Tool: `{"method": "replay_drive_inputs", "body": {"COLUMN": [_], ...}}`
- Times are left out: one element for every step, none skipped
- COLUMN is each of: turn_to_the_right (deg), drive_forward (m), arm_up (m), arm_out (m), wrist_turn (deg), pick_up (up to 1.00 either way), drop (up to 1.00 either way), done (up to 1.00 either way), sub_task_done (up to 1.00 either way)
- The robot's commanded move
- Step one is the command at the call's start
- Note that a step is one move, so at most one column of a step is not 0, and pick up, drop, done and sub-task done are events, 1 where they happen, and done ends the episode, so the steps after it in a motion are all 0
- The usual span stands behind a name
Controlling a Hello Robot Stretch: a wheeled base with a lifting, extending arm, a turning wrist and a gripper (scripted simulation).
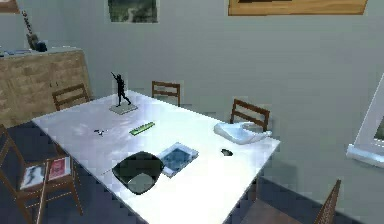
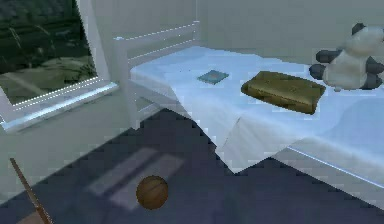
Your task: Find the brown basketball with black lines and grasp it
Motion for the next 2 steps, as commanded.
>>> {"method": "replay_drive_inputs", "body": {"turn_to_the_right": [-15.0, 45.0], "drive_forward": [0.0, 0.0], "arm_up": [0.0, 0.0], "arm_out": [0.0, 0.0], "wrist_turn": [0.0, 0.0], "pick_up": [0.0, 0.0], "drop": [0.0, 0.0], "done": [0.0, 0.0], "sub_task_done": [0.0, 0.0]}}
